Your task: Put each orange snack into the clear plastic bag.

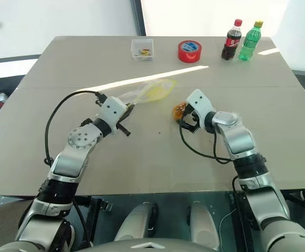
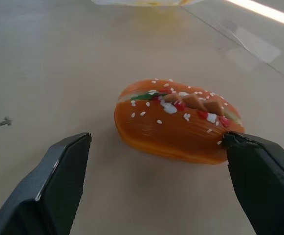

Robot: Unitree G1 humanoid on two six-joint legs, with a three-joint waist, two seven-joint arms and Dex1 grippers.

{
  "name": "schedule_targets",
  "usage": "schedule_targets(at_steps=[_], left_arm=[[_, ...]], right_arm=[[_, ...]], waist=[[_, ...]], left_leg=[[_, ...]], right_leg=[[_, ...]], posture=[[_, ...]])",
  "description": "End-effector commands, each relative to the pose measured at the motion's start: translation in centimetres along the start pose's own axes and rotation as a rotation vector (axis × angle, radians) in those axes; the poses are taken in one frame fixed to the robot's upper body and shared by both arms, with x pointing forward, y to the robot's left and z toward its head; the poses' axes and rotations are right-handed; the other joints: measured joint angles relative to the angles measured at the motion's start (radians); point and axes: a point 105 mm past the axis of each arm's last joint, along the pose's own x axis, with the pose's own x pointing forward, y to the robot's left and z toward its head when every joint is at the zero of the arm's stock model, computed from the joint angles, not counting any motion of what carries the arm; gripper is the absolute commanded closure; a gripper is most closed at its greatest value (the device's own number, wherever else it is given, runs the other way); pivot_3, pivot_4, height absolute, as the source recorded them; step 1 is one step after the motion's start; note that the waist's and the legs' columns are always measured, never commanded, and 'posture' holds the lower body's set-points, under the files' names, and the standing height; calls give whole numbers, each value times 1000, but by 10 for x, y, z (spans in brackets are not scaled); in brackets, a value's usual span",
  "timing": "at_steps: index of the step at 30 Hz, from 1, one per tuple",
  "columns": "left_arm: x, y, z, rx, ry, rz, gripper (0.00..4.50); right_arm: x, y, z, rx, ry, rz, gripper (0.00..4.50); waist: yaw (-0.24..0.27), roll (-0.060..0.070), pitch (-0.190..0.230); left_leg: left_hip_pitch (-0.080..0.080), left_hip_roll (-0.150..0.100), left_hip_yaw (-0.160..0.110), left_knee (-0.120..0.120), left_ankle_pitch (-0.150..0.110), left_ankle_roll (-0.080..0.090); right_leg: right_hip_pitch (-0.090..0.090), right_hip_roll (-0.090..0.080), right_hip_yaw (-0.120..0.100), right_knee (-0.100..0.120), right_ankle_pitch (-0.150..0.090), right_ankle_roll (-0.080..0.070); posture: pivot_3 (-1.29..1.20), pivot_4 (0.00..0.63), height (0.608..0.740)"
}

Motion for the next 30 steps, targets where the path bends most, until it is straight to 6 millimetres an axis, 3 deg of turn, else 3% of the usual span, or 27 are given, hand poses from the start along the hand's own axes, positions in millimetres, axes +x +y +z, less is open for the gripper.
schedule_targets(at_steps=[1,9,18,24,26,27,30], left_arm=[[-1,10,11,27,-41,33,4500],[0,10,10,30,-40,27,4500],[0,7,7,26,-36,27,4500],[-1,6,5,23,-30,24,4500],[-2,5,4,23,-26,22,4500],[-2,5,3,23,-25,22,4500],[-2,5,3,23,-23,20,4500]], right_arm=[[3,-13,8,22,-31,-47,42],[17,-13,18,115,-74,-51,42],[21,-26,25,127,-107,-134,42],[23,-27,24,118,-112,-151,1690],[24,-28,23,115,-111,-157,2530],[24,-28,23,115,-112,-158,3229],[24,-28,26,102,-122,-155,4278]], waist=[[0,0,0],[-2,0,0],[-1,0,0],[-2,0,0],[-2,0,0],[-2,0,0],[-2,0,0]], left_leg=[[0,0,0,0,0,0],[0,0,0,0,0,0],[0,0,0,0,0,0],[0,0,0,0,0,0],[0,0,0,0,0,0],[0,0,0,0,0,0],[0,0,0,0,0,0]], right_leg=[[0,0,0,0,0,0],[0,0,0,0,0,0],[0,0,0,0,0,0],[0,0,0,0,0,0],[0,0,0,0,0,0],[0,0,0,0,0,0],[0,0,0,0,0,0]], posture=[[0,150,740],[0,150,740],[0,150,740],[0,150,740],[0,150,740],[0,150,740],[0,150,740]])
